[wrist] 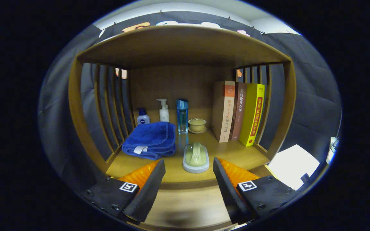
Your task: Pull open the drawer, take out the items inside it, and place them on the countertop above the cabinet.
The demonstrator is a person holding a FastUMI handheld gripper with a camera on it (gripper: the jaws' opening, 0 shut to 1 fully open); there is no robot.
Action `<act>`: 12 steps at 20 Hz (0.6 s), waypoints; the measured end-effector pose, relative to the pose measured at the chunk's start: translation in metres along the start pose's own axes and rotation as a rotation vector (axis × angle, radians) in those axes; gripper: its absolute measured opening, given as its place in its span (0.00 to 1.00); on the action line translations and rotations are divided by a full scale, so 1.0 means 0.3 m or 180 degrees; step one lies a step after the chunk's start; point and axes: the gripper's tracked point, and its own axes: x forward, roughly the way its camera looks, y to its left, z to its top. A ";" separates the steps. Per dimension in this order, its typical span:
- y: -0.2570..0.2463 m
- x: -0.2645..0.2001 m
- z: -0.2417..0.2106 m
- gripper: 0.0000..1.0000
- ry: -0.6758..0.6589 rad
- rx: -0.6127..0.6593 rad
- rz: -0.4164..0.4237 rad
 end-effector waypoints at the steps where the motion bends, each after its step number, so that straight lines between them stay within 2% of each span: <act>1: 0.006 -0.034 -0.016 0.98 -0.0032 -0.0018 0.0008; 8: -0.037 -0.276 -0.061 0.98 -0.0446 -0.0123 -0.0126; 12: -0.058 -0.393 -0.146 0.98 -0.0449 -0.0102 -0.0149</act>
